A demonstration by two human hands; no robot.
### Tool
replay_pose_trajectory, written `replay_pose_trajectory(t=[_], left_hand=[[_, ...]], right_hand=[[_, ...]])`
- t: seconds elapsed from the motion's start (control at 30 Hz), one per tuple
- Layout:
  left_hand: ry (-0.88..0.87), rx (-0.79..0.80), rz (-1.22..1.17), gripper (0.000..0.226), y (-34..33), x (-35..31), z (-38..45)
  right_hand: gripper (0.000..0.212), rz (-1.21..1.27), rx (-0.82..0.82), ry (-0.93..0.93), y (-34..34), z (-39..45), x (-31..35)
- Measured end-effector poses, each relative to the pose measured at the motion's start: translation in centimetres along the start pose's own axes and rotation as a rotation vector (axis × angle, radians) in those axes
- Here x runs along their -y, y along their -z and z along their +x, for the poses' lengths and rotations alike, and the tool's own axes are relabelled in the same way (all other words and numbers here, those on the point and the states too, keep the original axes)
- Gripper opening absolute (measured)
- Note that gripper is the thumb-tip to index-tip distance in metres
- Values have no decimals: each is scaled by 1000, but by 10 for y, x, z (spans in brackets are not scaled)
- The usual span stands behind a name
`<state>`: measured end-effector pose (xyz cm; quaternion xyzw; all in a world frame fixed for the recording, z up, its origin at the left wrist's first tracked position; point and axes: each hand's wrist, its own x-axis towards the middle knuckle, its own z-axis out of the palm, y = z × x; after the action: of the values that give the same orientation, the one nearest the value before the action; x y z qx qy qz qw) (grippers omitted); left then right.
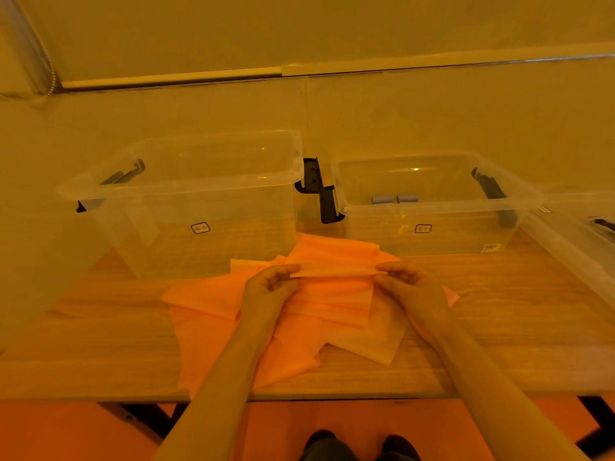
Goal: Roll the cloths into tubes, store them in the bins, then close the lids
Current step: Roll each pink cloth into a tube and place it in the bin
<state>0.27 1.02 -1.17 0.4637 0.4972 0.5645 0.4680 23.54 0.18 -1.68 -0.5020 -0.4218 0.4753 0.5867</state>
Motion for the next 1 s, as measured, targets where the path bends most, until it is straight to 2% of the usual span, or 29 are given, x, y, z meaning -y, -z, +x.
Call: replay_pose_trajectory(t=[0.23,0.43,0.57,0.7,0.87,1.0], left_hand=[[-17,-42,-3,11,0,-5,-4],[-42,-64,-7,12,1,-11,-7],[-109,-62,80,10,2,-26,-8],[-161,-46,151,12,13,-33,-12],[-142,-66,118,11,28,-33,-18],[-125,-83,124,11,38,-34,-26]], right_hand=[[8,22,25,32,0,1,-1],[9,-47,40,79,1,0,-1],[16,-62,21,82,0,-3,1],[13,-54,21,103,-3,-6,5],[22,-32,54,126,-13,-12,9],[17,-120,82,143,-20,-18,20]])
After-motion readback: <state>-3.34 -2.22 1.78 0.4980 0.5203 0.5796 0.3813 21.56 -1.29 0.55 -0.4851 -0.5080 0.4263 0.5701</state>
